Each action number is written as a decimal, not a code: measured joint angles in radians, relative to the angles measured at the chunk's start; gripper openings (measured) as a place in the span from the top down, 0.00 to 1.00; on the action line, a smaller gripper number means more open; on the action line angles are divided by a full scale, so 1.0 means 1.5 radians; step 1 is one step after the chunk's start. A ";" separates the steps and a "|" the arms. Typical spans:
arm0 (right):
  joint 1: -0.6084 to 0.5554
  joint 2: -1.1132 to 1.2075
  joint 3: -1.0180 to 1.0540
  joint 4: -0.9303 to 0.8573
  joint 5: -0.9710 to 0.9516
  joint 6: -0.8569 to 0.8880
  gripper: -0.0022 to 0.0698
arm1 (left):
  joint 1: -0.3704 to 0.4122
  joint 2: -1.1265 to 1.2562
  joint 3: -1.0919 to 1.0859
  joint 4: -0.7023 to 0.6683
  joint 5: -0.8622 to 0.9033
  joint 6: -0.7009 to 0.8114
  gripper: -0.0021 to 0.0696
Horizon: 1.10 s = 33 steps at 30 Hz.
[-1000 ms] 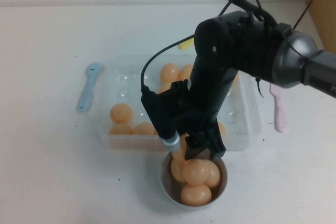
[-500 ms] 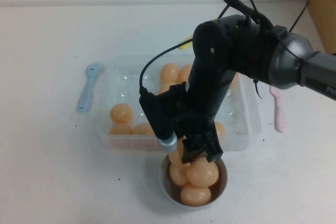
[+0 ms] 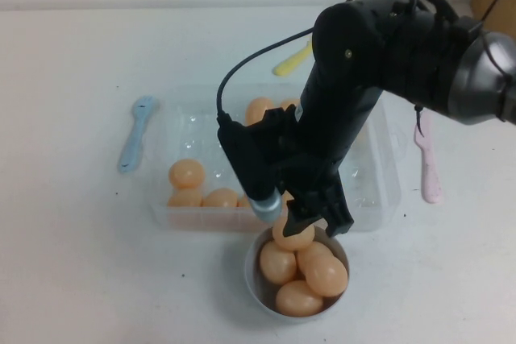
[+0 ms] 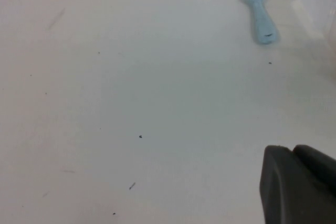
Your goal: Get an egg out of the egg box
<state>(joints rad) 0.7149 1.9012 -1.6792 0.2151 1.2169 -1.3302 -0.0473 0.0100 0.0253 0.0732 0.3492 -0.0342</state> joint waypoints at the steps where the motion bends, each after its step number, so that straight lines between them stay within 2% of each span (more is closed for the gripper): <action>1: 0.000 -0.005 0.000 0.000 0.002 0.003 0.43 | 0.000 0.000 0.000 0.000 0.000 0.000 0.98; 7: 0.000 -0.038 0.000 0.000 0.004 0.027 0.43 | 0.000 0.000 0.000 0.000 0.000 0.000 0.98; 9: 0.000 -0.051 0.002 0.000 0.005 0.032 0.46 | 0.000 0.000 0.000 0.000 0.000 0.000 0.98; 11: 0.000 -0.068 0.010 0.000 0.005 0.047 0.53 | 0.000 0.000 0.000 0.000 0.000 0.000 0.98; 13: 0.000 -0.107 0.042 0.010 -0.014 0.081 0.69 | 0.000 0.000 0.000 0.000 0.000 0.000 0.98; 15: 0.000 -0.152 0.093 0.034 -0.078 0.107 0.86 | 0.000 0.000 0.000 0.000 0.000 0.000 0.98; 18: 0.000 -0.230 0.202 0.076 -0.222 0.130 0.95 | 0.000 0.000 0.000 0.000 0.000 0.000 0.98; 23: 0.005 -0.381 0.417 0.157 -0.491 0.157 0.99 | 0.000 0.000 0.000 0.000 0.000 0.000 0.98; 27: 0.026 -0.497 0.569 0.157 -0.691 0.227 0.99 | 0.000 0.000 0.000 0.000 0.000 0.000 0.98; 30: 0.038 -0.569 0.652 0.156 -0.806 0.282 0.99 | 0.000 0.000 0.000 0.000 0.000 0.000 0.98; 33: 0.040 -0.627 0.704 0.174 -0.861 0.312 0.99 | 0.000 0.000 0.000 0.000 0.000 0.000 0.98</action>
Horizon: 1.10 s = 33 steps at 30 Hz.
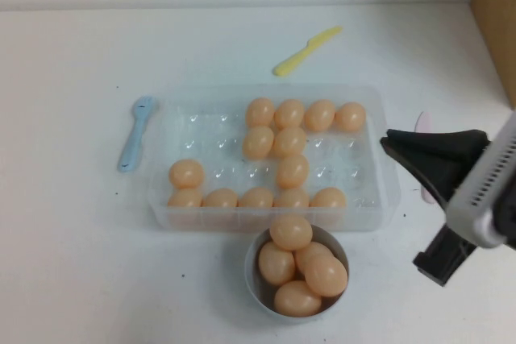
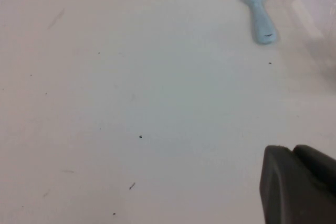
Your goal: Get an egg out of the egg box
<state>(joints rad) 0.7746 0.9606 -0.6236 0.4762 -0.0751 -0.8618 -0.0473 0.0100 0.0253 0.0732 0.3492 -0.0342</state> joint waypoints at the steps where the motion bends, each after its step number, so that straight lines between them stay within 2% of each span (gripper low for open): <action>1: 0.000 -0.019 0.010 0.010 -0.008 0.003 0.99 | 0.000 0.000 0.000 0.000 0.000 0.000 0.98; 6: 0.000 -0.117 0.056 0.053 -0.032 -0.011 0.99 | 0.000 0.000 0.000 0.000 0.000 0.000 0.98; 14: 0.000 -0.253 0.150 0.060 -0.088 -0.034 0.99 | 0.000 0.000 0.000 0.000 0.000 0.000 0.98; 29: 0.000 -0.370 0.302 0.035 -0.237 -0.036 0.99 | 0.000 0.000 0.000 0.000 0.000 0.000 0.98; 33: -0.038 -0.419 0.330 0.035 -0.238 -0.036 0.99 | 0.000 0.000 0.000 0.000 0.000 0.000 0.98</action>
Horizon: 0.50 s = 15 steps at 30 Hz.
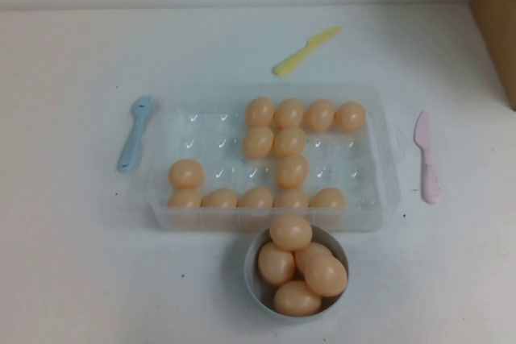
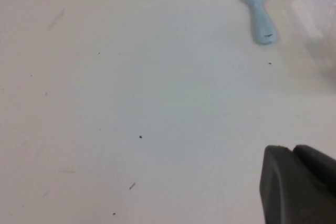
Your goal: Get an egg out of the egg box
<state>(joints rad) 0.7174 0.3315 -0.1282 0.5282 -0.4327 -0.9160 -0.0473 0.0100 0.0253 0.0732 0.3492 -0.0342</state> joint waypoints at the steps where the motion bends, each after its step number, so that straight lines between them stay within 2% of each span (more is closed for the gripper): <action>1: -0.034 -0.022 0.011 0.000 0.009 0.000 0.99 | 0.000 0.000 0.000 0.000 0.000 0.000 0.98; 10: -0.317 -0.187 0.064 0.119 0.219 0.000 0.99 | 0.000 0.000 0.000 0.000 0.000 0.000 0.98; 15: -0.428 -0.226 0.064 0.160 0.326 0.000 0.99 | 0.000 0.000 0.000 0.000 0.000 0.000 0.98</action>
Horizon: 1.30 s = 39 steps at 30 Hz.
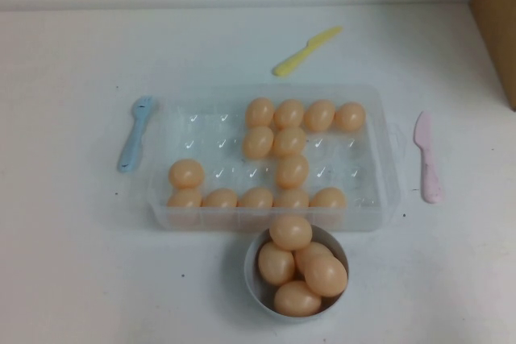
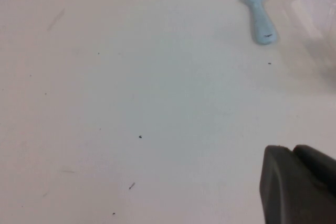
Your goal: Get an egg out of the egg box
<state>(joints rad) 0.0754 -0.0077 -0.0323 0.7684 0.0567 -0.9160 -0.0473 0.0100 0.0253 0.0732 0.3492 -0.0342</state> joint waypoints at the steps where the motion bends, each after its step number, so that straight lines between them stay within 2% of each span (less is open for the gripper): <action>1: -0.013 0.000 0.000 0.002 0.010 0.000 0.99 | 0.000 0.000 0.000 0.000 0.000 0.000 0.98; 7: -0.029 0.000 0.003 0.012 0.038 0.001 0.99 | 0.000 0.000 0.000 0.000 0.000 0.000 0.98; 9: -0.029 0.000 0.013 -0.031 0.039 0.036 0.99 | 0.000 0.000 0.000 0.000 0.000 0.000 0.98; 11: -0.029 0.000 0.029 -0.145 0.034 0.143 0.99 | 0.000 0.000 0.000 0.000 0.000 0.000 0.98; 14: -0.029 0.000 0.038 -0.382 0.038 0.421 0.99 | 0.000 0.000 0.000 0.000 0.000 0.000 0.98; 16: -0.029 0.000 0.039 -0.491 0.051 0.570 0.99 | 0.000 0.000 0.000 0.000 0.000 0.000 0.98; 19: -0.029 0.000 0.039 -0.562 0.067 0.655 0.99 | 0.000 0.000 0.000 0.000 0.000 0.000 0.98; 24: -0.029 0.000 0.039 -0.581 0.130 0.681 0.99 | 0.000 0.000 0.000 0.000 0.000 0.000 0.98; 32: -0.028 0.000 0.039 -0.504 0.201 0.618 0.99 | 0.000 0.000 0.000 0.000 0.000 0.000 0.98; 39: 0.031 0.000 0.039 -0.493 0.203 0.619 0.99 | 0.000 0.000 0.000 0.000 0.000 0.000 0.98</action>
<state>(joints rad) 0.1214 -0.0077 0.0265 0.0287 0.3619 0.0122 -0.0473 0.0100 0.0253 0.0732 0.3492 -0.0342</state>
